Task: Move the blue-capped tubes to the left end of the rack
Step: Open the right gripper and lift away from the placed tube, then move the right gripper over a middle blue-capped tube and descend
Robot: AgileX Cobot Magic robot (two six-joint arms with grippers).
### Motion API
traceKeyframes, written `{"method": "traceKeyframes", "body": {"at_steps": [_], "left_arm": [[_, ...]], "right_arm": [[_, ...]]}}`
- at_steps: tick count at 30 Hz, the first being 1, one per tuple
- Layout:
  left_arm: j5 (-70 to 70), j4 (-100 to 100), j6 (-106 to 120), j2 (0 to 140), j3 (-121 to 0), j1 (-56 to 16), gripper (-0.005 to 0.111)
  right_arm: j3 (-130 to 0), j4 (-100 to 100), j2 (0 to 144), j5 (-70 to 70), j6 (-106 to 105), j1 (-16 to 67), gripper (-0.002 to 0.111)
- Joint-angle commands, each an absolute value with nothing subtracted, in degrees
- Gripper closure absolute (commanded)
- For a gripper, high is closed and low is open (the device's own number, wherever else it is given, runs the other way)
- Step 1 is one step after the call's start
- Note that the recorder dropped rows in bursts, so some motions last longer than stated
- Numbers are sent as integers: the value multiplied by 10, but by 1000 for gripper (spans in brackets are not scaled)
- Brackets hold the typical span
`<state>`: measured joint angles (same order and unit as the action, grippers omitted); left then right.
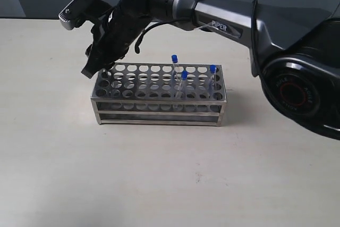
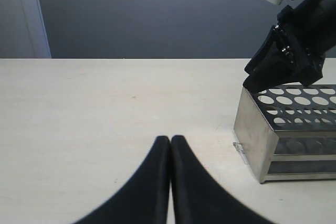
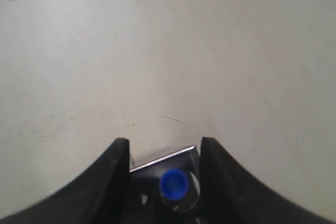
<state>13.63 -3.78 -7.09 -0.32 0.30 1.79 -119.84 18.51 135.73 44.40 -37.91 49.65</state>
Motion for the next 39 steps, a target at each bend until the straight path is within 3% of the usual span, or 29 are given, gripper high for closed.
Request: {"method": "traceKeyframes", "body": {"at_steps": [1,10,22,39], "left_arm": [[132,-39,-71,0,0,14,106],[132,-39,-71,0,0,14,106],[132,-39,-71,0,0,14,106],[132,-39,-71,0,0,14,106]], "right_arm": [[-1197,184,1337,454,-373,497,65],[-1197,141,1281,489,-321,497,65],[-1197,-27,1225,700,-144,493,71],[-1100,-13,1208,700,-73,434,71]]}}
